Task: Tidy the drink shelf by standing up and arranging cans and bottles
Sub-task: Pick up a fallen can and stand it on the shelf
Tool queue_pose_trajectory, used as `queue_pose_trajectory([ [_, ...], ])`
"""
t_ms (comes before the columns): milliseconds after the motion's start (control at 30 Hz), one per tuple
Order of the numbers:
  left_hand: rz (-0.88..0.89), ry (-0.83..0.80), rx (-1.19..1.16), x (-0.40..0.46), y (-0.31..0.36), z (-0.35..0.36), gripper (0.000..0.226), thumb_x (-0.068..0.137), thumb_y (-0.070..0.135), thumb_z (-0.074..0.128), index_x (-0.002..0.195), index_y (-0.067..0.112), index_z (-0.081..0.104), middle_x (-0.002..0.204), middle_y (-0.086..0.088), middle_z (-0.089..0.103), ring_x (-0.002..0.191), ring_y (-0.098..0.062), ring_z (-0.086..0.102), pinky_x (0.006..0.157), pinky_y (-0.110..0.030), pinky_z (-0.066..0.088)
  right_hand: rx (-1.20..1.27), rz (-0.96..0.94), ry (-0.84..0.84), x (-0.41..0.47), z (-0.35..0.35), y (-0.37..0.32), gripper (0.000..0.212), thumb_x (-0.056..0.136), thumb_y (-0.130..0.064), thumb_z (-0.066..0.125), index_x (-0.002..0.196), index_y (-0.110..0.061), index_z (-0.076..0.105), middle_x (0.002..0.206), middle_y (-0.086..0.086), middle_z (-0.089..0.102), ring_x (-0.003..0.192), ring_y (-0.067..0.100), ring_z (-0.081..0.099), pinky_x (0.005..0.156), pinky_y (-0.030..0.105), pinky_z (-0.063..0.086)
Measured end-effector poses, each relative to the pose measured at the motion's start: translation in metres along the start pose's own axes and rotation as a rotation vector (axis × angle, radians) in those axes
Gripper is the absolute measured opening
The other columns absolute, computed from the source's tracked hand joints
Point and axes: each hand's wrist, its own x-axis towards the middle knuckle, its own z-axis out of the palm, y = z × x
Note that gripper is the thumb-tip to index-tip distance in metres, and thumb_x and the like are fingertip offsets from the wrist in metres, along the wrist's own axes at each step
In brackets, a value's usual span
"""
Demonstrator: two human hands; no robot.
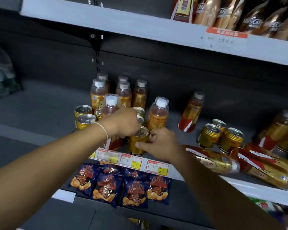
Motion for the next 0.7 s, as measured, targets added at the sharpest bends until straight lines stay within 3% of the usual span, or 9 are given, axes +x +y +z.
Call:
queue_pose_trajectory([
  [67, -0.054, -0.085, -0.058, -0.01, 0.003, -0.002, 0.025, 0.096, 0.019, 0.045, 0.106, 0.007, 0.064, 0.099, -0.008, 0.062, 0.101, -0.029, 0.061, 0.067, -0.029, 0.043, -0.024, -0.018, 0.062, 0.002, 0.012, 0.001, 0.034, 0.069, -0.053, 0.083, 0.063, -0.029, 0.06, 0.058, -0.016, 0.059, 0.058, 0.0, 0.057, 0.045, 0.017, 0.033],
  [167, -0.153, -0.177, -0.112, -0.02, 0.009, 0.002, 0.021, 0.09, 0.01, 0.058, 0.106, -0.003, 0.067, 0.114, -0.018, 0.066, 0.104, -0.034, 0.061, 0.076, -0.036, 0.047, -0.023, -0.045, 0.153, 0.003, 0.024, -0.002, 0.037, 0.068, -0.054, 0.083, 0.082, -0.022, 0.071, 0.078, -0.006, 0.07, 0.074, 0.017, 0.067, 0.052, 0.023, 0.038],
  [300, -0.225, -0.144, -0.136, -0.028, 0.016, 0.005, 0.025, 0.089, 0.016, 0.064, 0.106, -0.001, 0.068, 0.114, -0.018, 0.067, 0.103, -0.035, 0.064, 0.084, -0.039, 0.05, 0.082, -0.057, 0.205, -0.001, 0.028, -0.001, 0.035, 0.07, -0.045, 0.083, 0.092, -0.019, 0.074, 0.091, 0.003, 0.075, 0.085, 0.027, 0.069, 0.063, 0.026, 0.044],
  [433, -0.356, 0.083, -0.496, -0.036, 0.027, 0.001, 0.023, 0.095, 0.017, 0.048, 0.099, 0.0, 0.064, 0.097, -0.022, 0.071, 0.077, -0.032, 0.069, 0.075, -0.041, 0.06, 0.198, -0.112, 0.187, -0.008, 0.008, 0.011, 0.036, 0.069, -0.047, 0.083, 0.095, -0.024, 0.073, 0.092, -0.003, 0.076, 0.085, 0.02, 0.07, 0.07, 0.031, 0.055],
  [567, -0.256, 0.241, -0.531, -0.048, 0.063, -0.015, 0.029, 0.074, 0.018, 0.048, 0.085, 0.001, 0.069, 0.085, -0.02, 0.072, 0.08, -0.034, 0.07, 0.076, -0.048, 0.059, 0.353, -0.146, 0.155, -0.016, -0.035, 0.023, 0.057, 0.055, -0.06, 0.077, 0.098, -0.024, 0.071, 0.093, -0.007, 0.076, 0.088, 0.014, 0.072, 0.081, 0.04, 0.06],
  [700, -0.202, 0.269, -0.607, -0.047, 0.109, -0.013, 0.02, 0.084, 0.006, 0.05, 0.085, 0.002, 0.069, 0.085, -0.018, 0.071, 0.07, -0.027, 0.069, 0.057, -0.038, 0.06, 0.444, -0.154, 0.201, -0.021, -0.079, 0.043, 0.042, 0.06, -0.047, 0.085, 0.09, -0.027, 0.062, 0.093, -0.006, 0.075, 0.089, 0.015, 0.072, 0.084, 0.045, 0.059],
])
